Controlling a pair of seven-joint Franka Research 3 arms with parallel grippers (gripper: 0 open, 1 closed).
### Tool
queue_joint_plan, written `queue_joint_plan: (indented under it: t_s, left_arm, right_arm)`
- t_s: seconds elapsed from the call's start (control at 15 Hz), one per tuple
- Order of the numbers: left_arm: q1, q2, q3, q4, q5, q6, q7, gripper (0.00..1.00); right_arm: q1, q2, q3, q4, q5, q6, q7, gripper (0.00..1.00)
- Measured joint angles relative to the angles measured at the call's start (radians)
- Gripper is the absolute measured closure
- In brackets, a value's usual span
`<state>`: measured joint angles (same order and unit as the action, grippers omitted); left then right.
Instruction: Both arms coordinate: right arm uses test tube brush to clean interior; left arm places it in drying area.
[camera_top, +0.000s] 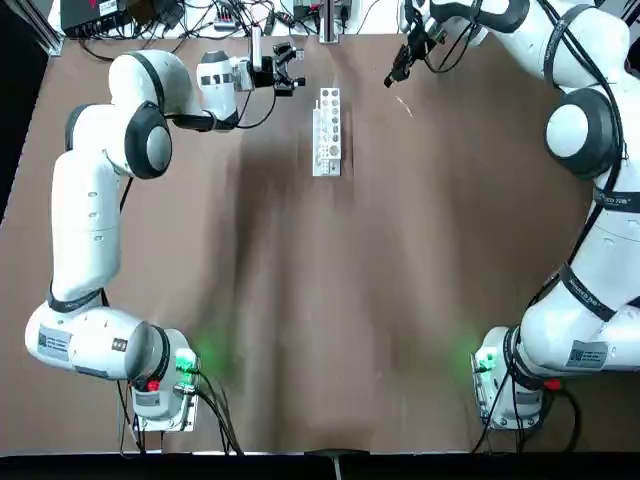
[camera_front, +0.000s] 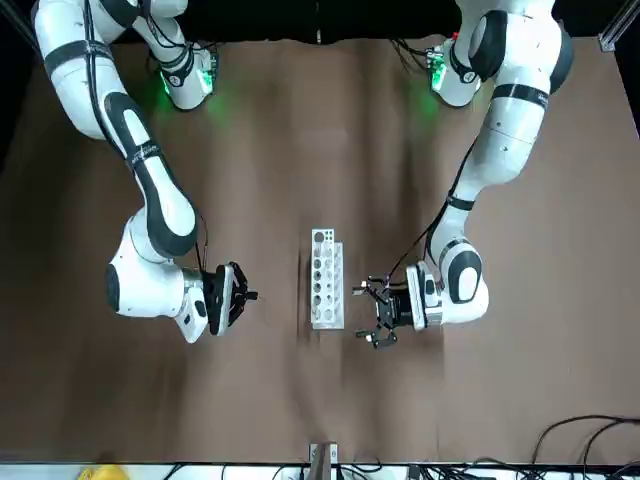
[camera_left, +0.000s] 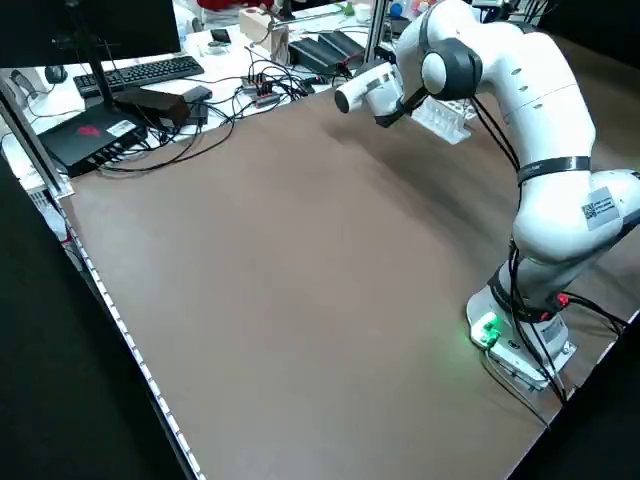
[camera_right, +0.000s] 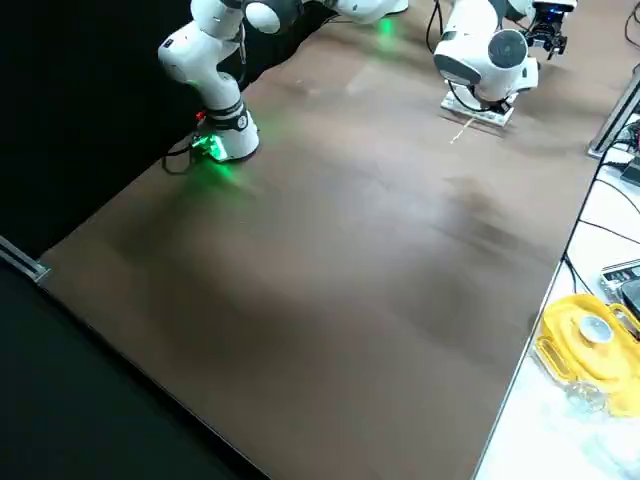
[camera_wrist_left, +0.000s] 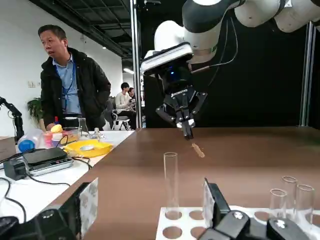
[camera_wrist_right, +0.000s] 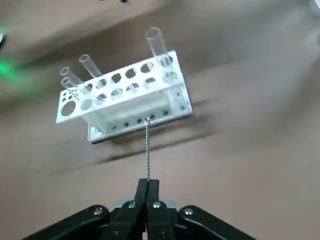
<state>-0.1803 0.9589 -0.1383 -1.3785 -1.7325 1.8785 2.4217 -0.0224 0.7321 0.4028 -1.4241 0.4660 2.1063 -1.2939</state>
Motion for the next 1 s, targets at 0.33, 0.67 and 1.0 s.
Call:
queue_joint_plan:
  t_s: [0.33,0.67,1.0]
  left_arm:
    - [0.006,0.0,0.037,0.007,0.0,-0.001,0.0,0.01]
    - [0.007,0.0,0.038,0.008,0.0,-0.001,0.0,0.01]
    - [0.008,0.0,0.042,0.008,0.0,-0.001,0.0,0.01]
  right_arm:
    - [-0.003,0.0,0.056,0.015,0.152,0.002,-0.337,0.98]
    - [-0.004,0.004,0.061,0.016,0.384,-0.015,-0.615,0.98]
    - [-0.004,0.008,0.072,0.016,0.615,-0.08,-0.741,0.98]
